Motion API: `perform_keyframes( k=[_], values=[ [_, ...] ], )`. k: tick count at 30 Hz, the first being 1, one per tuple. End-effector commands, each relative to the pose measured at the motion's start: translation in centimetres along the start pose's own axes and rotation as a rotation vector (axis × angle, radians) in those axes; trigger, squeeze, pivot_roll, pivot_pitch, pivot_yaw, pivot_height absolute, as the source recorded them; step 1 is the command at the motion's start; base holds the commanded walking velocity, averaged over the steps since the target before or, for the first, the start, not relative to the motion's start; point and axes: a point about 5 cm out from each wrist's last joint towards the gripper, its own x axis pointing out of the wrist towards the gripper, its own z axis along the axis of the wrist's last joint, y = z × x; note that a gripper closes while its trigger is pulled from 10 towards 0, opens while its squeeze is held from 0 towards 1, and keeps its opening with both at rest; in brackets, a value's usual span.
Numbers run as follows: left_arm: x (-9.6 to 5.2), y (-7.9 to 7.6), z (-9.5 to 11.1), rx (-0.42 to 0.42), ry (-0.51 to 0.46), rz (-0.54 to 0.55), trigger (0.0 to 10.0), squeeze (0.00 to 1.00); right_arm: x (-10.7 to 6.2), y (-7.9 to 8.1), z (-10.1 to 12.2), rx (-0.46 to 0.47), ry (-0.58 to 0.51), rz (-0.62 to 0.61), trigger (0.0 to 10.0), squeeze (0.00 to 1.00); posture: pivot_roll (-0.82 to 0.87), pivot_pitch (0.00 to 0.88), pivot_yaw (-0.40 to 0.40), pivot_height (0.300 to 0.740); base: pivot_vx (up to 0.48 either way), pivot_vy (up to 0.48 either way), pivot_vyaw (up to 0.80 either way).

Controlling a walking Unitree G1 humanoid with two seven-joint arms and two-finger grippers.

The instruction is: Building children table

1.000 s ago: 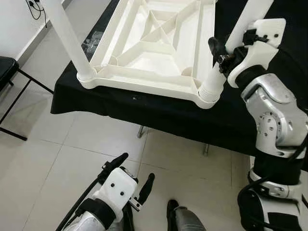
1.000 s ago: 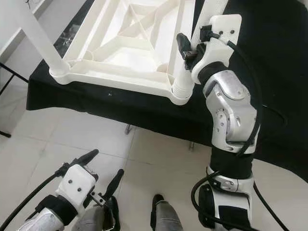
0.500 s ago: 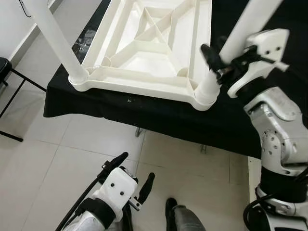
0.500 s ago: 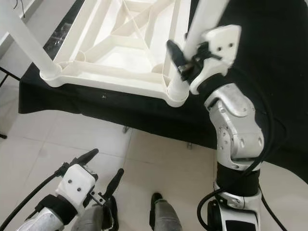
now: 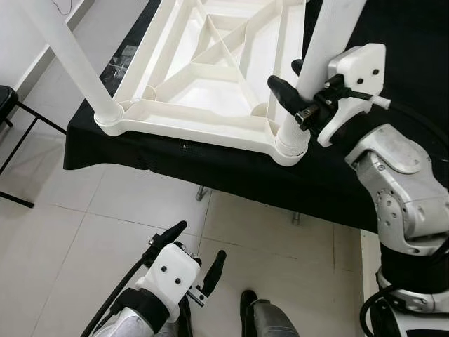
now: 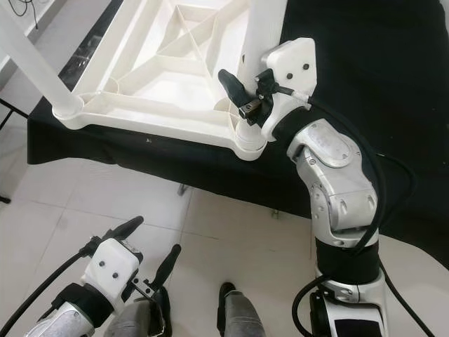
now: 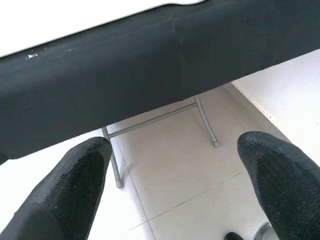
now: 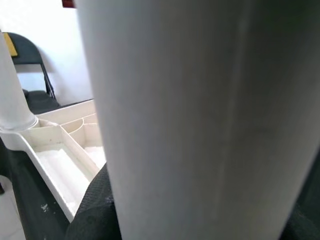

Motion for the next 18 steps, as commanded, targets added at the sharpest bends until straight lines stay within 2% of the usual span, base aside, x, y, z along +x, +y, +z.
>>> perform_keyframes(
  k=[1, 2, 3, 4, 5, 6, 11, 18],
  values=[
    [-0.2, -0.3, -0.6, -0.007, 0.03, -0.009, 10.0, 0.0, 0.1, 1.7, -3.9, 0.101, 0.198, 0.072, 10.0, 0.0, 0.03, 0.384, -0.008, 0.74, 0.0, 0.0, 0.0],
    [-0.2, -0.3, -0.6, -0.007, 0.029, -0.009, 10.0, 0.0, 0.3, 1.5, -4.7, 0.141, 0.254, -0.02, 10.0, 0.0, 0.03, 0.384, -0.008, 0.74, 0.0, 0.0, 0.0],
    [-0.2, -0.3, -0.6, -0.007, 0.029, -0.009, 10.0, 0.0, 0.3, 1.5, -4.7, 0.141, 0.254, -0.02, 10.0, 0.0, 0.03, 0.384, -0.008, 0.74, 0.0, 0.0, 0.0],
    [-0.2, -0.4, -0.6, -0.007, 0.03, -0.007, 10.0, 0.0, 0.1, 1.2, -6.2, 0.182, 0.341, -0.157, 10.0, 0.0, 0.03, 0.383, -0.009, 0.74, 0.0, 0.0, 0.0],
    [-0.2, -0.4, -0.6, -0.007, 0.03, -0.007, 10.0, 0.0, 0.1, 1.2, -6.2, 0.182, 0.341, -0.157, 10.0, 0.0, 0.03, 0.383, -0.009, 0.74, 0.0, 0.0, 0.0],
    [-0.2, -0.4, -0.6, -0.007, 0.03, -0.006, 10.0, 0.0, -0.3, 1.4, -7.2, 0.209, 0.389, -0.214, 10.0, 0.0, 0.03, 0.383, -0.009, 0.74, 0.0, 0.0, 0.0],
    [-0.2, -0.4, -0.6, -0.007, 0.03, -0.006, 10.0, 0.0, -0.9, 2.4, -8.1, 0.258, 0.418, -0.25, 10.0, 0.0, 0.03, 0.383, -0.008, 0.74, 0.0, 0.0, 0.0],
    [-0.2, -0.3, -0.6, -0.006, 0.03, -0.006, 10.0, 0.0, -1.3, 2.3, -8.2, 0.275, 0.403, -0.3, 10.0, 0.0, 0.03, 0.384, -0.004, 0.74, 0.0, 0.0, 0.0]
  ],
)
